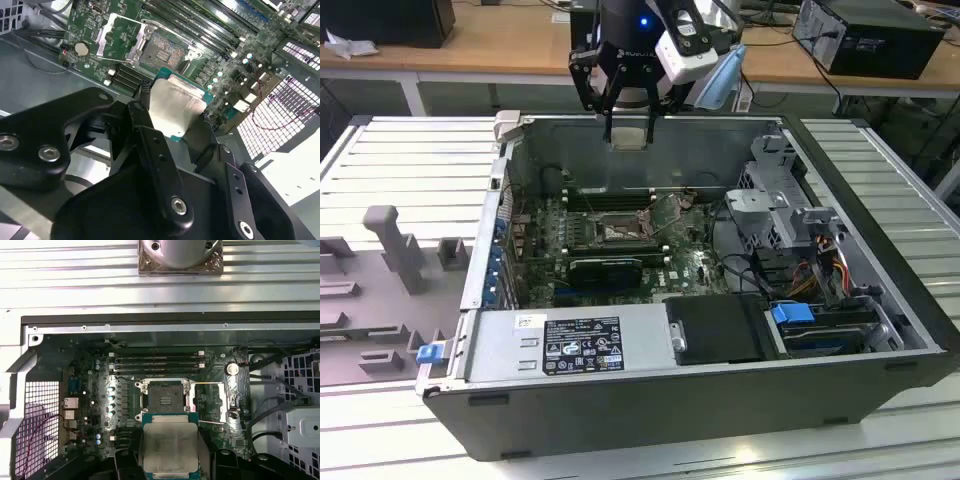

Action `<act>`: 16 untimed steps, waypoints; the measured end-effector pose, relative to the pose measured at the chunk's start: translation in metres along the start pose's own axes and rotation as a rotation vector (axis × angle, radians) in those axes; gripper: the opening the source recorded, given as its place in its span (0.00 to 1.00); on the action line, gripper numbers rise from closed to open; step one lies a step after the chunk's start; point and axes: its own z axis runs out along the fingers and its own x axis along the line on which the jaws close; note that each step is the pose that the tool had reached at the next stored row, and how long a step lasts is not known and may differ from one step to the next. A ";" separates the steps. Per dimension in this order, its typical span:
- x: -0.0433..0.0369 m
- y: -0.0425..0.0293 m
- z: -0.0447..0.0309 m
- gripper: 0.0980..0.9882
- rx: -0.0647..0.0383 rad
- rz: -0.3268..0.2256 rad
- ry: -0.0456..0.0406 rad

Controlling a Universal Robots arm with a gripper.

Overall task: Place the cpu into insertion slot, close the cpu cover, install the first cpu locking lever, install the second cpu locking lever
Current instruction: 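Place the cpu into insertion slot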

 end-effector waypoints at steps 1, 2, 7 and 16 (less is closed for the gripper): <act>0.0000 0.0000 0.0000 0.48 0.000 0.002 -0.0002; 0.0000 0.0000 0.0000 0.48 0.000 0.026 -0.0023; 0.0000 0.0000 0.0003 0.48 -0.002 0.141 -0.0125; 0.0000 -0.0001 0.0012 0.48 -0.005 0.298 -0.0266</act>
